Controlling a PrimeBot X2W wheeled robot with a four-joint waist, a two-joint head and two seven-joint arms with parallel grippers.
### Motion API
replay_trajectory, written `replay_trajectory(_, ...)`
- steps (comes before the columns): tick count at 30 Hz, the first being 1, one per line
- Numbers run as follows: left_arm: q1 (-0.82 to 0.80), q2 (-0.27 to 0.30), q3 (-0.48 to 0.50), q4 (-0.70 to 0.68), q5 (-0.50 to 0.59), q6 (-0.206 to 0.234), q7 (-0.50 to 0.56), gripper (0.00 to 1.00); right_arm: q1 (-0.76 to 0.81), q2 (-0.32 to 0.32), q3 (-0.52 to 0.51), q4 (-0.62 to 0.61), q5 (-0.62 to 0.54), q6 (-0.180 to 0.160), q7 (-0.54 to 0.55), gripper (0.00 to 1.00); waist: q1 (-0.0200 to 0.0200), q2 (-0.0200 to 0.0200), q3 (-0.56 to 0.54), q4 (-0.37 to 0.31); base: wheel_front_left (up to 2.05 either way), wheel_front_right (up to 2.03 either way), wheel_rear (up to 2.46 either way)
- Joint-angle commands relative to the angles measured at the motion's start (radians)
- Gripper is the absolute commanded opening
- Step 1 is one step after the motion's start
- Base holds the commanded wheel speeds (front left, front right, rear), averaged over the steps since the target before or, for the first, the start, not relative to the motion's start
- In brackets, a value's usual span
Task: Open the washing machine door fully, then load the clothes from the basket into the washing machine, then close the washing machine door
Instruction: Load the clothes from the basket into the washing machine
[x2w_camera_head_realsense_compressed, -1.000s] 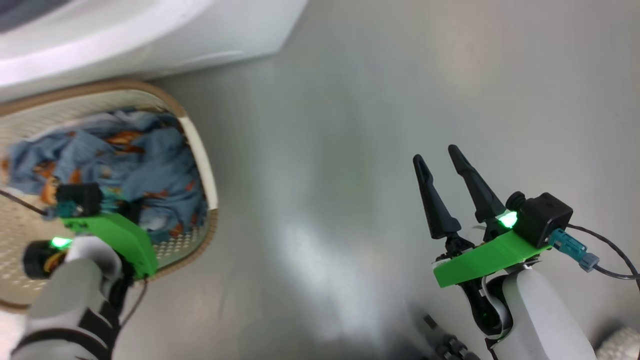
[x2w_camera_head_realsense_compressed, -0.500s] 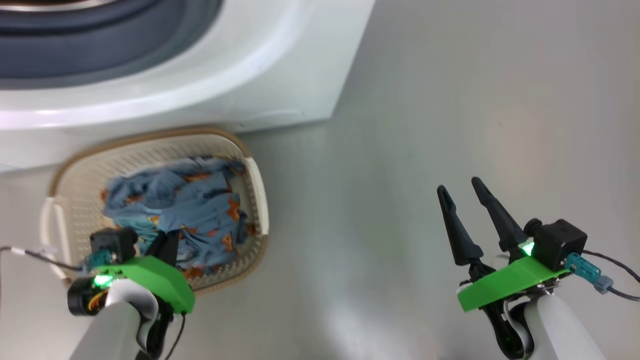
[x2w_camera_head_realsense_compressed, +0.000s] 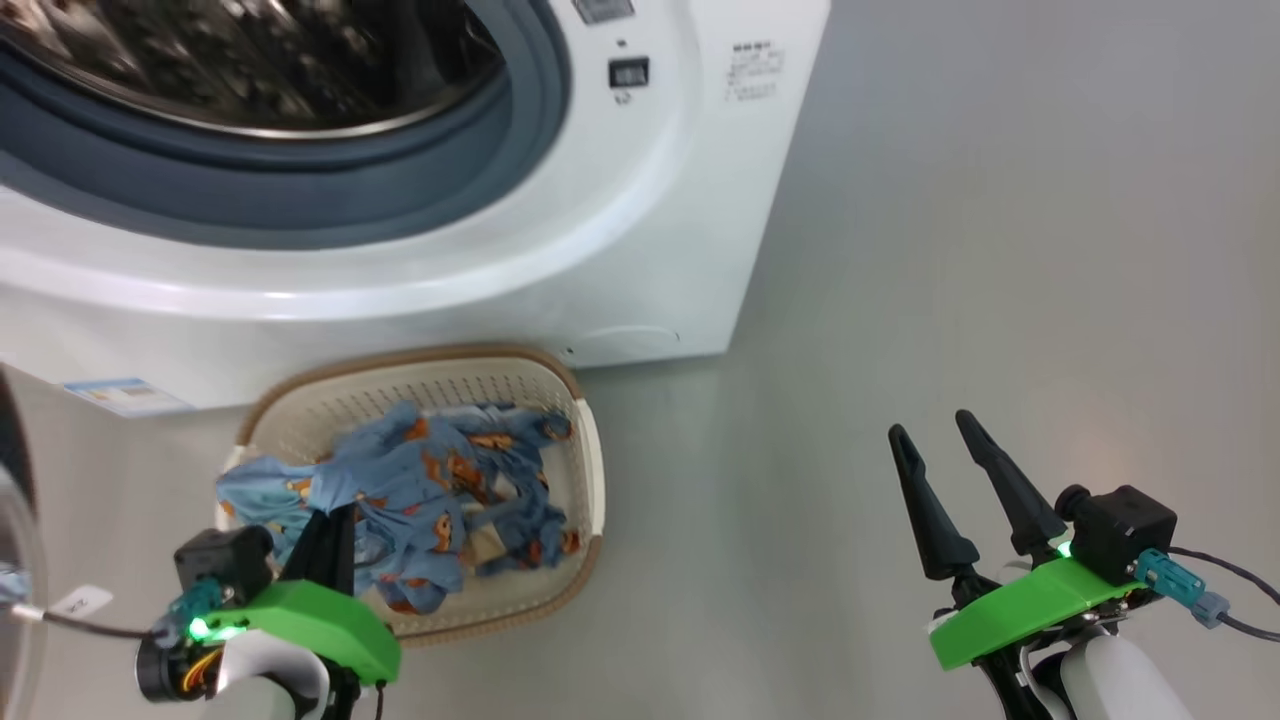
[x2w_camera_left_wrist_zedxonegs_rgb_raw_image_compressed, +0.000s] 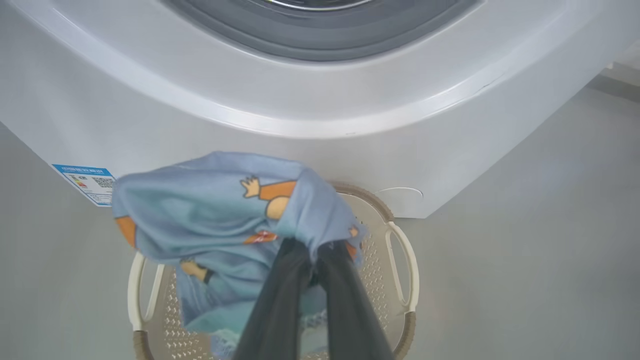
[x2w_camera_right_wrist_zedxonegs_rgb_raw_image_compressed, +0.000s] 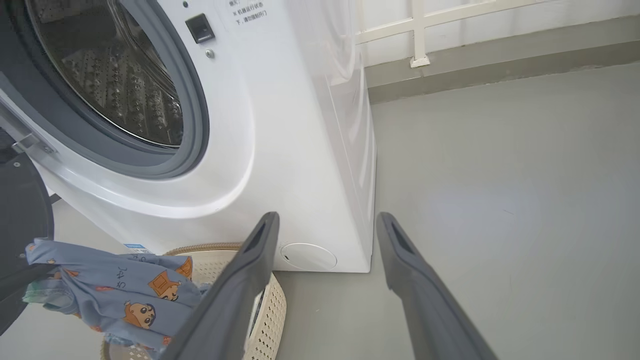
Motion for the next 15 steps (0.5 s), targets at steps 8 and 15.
replay_trajectory(8,0.072,-0.001,0.083,-0.141,0.061,-0.008,-0.014,0.00,0.045,-0.007,0.012,-0.015,0.015,0.002,-0.006,1.00,0.0001,0.0000,-0.118,0.033,0.00,0.00,0.00)
replay_trajectory(15,0.128,-0.014,0.115,-0.284,0.108,-0.011,-0.014,0.00,0.067,-0.010,-0.005,-0.017,0.015,0.002,-0.006,1.00,0.0001,0.0000,-0.186,0.036,0.00,0.00,0.00)
